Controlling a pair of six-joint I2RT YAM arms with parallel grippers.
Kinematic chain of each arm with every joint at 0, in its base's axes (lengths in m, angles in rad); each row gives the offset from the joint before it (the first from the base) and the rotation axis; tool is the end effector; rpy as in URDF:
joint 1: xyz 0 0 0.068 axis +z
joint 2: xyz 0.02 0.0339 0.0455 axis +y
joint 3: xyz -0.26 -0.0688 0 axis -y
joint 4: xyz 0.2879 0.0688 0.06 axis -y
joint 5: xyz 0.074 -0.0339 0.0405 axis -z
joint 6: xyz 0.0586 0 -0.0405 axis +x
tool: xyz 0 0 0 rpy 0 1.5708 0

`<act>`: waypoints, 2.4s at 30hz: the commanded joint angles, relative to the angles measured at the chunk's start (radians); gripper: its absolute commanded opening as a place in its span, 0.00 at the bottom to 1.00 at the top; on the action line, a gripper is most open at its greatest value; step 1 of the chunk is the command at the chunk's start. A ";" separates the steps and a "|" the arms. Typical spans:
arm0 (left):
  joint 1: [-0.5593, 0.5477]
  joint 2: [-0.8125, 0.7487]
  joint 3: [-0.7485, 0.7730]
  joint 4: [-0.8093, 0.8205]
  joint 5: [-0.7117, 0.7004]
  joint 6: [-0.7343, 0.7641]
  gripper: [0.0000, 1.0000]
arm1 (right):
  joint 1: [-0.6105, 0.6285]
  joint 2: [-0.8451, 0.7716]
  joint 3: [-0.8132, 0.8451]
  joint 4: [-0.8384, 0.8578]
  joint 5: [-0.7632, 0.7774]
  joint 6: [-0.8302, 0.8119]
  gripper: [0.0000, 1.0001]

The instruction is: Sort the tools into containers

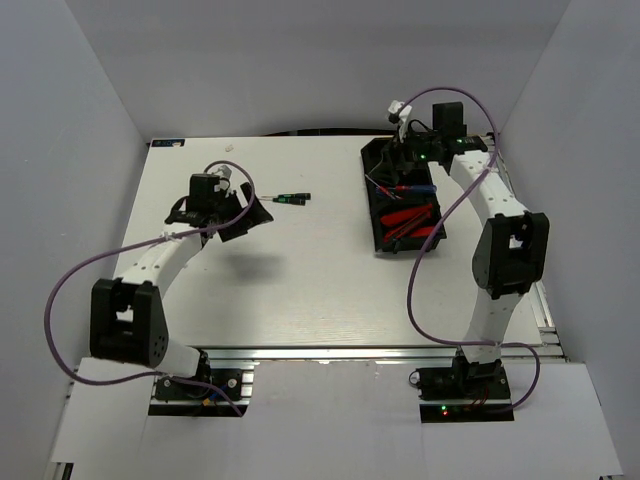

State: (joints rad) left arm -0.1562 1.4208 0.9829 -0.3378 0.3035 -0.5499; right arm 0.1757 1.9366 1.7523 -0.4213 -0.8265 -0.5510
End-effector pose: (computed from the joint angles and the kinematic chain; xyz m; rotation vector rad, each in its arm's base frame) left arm 0.3530 -0.0733 0.2119 -0.3191 2.3900 -0.6946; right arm 0.4853 0.1299 0.2978 -1.1265 1.6854 0.6581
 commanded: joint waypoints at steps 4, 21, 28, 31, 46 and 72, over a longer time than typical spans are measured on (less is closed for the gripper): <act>0.006 0.032 0.077 -0.064 -0.063 0.016 0.95 | 0.122 -0.015 0.007 -0.207 -0.017 -0.205 0.87; 0.020 0.389 0.345 -0.141 -0.247 0.085 0.55 | 0.240 0.153 0.211 -0.159 0.044 -0.099 0.81; 0.004 0.664 0.654 -0.294 -0.389 0.157 0.58 | 0.234 0.018 0.032 -0.074 0.029 -0.041 0.82; -0.002 0.717 0.706 -0.308 -0.432 0.177 0.56 | 0.232 -0.019 -0.017 -0.056 0.029 -0.026 0.82; -0.059 0.750 0.583 -0.360 -0.607 0.165 0.12 | 0.223 -0.036 -0.050 -0.034 0.017 0.037 0.82; -0.080 -0.031 -0.082 0.571 0.361 -0.320 0.00 | 0.265 0.008 -0.162 0.539 -0.201 1.066 0.89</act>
State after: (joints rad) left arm -0.2264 1.4151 0.9245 0.0746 0.5579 -0.7578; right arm 0.4400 1.9289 1.6054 -0.0723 -0.9676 0.3061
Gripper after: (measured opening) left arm 0.273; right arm 0.895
